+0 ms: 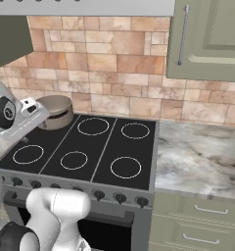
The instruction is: Turn off the rear left burner of the stove.
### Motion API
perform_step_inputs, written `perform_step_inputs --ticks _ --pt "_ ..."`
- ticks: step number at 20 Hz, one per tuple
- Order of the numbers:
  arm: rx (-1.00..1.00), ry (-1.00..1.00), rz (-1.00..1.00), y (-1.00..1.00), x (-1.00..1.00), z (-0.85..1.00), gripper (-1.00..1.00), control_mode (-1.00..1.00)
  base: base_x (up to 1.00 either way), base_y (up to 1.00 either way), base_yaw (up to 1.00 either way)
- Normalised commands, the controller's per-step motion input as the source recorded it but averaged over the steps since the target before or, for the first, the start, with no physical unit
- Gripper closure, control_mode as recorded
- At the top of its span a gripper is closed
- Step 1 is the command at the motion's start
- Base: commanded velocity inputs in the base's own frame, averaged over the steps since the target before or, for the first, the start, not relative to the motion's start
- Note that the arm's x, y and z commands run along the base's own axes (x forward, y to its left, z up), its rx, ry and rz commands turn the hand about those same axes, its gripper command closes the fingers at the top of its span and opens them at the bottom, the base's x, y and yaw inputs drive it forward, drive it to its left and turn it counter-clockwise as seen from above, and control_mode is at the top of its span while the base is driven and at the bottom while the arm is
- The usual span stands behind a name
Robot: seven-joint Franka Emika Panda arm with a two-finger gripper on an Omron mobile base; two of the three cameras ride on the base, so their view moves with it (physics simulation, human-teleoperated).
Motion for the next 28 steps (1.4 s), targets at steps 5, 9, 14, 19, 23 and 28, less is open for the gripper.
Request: perform_step_inputs --ticks 5,9,14,19,23,28 --pt "-0.22 0.01 0.53 0.53 -0.12 -0.32 -1.0 -1.0 0.0 0.0 0.0" --pt "-0.19 0.0 0.47 0.35 -0.29 -0.45 -1.0 -1.0 0.0 0.0 0.0" --pt "-0.23 -0.03 0.44 0.5 -0.27 -0.47 -1.0 -1.0 0.0 0.0 0.0" --pt "-0.29 0.0 0.42 0.66 -0.19 -0.5 -1.0 -1.0 0.0 0.0 0.0" --pt "-0.3 0.0 0.34 0.67 -0.08 -0.41 -1.0 -1.0 0.0 0.0 0.0" --pt "-0.3 -0.01 0.25 0.56 -0.07 -0.41 -1.0 -1.0 0.0 0.0 0.0"
